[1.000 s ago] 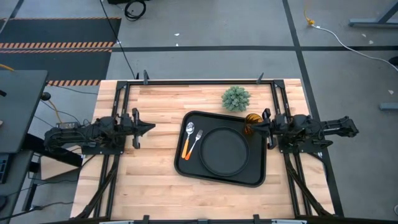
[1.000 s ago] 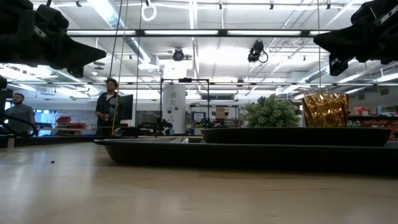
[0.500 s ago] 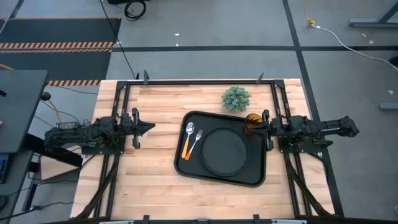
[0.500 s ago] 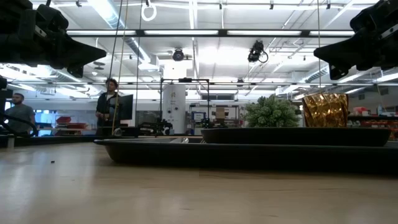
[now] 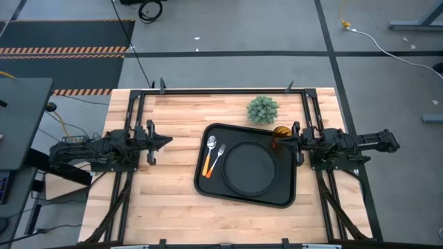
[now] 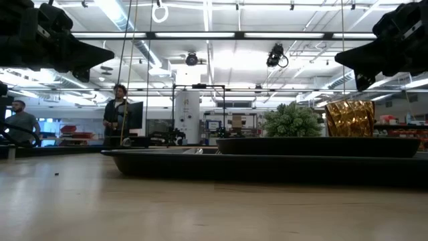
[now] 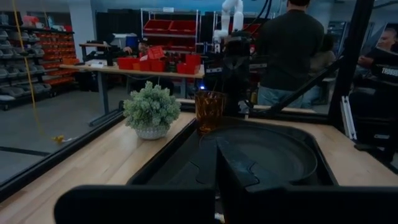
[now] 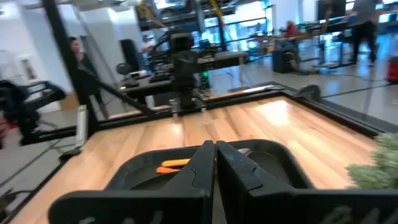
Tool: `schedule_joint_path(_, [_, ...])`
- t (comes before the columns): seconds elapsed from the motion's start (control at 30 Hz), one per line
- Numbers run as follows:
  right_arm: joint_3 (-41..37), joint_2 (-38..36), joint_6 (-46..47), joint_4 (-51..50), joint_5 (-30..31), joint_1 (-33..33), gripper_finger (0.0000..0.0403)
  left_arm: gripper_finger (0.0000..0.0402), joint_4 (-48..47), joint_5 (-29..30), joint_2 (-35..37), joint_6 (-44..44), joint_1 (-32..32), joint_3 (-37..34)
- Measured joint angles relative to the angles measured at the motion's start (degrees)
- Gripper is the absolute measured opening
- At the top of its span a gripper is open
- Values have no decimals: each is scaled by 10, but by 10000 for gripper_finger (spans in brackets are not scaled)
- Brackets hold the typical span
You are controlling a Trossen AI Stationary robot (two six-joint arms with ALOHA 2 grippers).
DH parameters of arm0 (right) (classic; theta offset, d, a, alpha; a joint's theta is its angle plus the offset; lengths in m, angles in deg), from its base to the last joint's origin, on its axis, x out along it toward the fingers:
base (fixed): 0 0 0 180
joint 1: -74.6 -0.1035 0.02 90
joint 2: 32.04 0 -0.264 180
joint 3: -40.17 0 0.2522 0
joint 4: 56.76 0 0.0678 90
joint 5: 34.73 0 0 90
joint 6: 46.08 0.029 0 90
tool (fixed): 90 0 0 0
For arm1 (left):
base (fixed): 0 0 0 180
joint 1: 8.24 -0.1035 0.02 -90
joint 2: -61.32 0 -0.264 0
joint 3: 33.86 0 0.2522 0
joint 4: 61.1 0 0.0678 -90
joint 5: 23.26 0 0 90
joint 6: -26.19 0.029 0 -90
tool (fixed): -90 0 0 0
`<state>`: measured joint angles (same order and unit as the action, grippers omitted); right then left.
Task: Pick and place plate/cup/fork/spoon on tray
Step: Return to Home Position
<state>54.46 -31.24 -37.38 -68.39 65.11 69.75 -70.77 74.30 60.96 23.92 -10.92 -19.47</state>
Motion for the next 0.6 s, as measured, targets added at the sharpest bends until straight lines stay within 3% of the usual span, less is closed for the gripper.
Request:
schedule_joint_path(0.27, [0, 0, -10, 1, 5, 6, 23, 7, 13, -1, 0, 0, 0, 0])
schedule_joint_path(0.6, [0, 0, 90, 29, -9, 6, 23, 7, 22, -1, 0, 0, 0, 0])
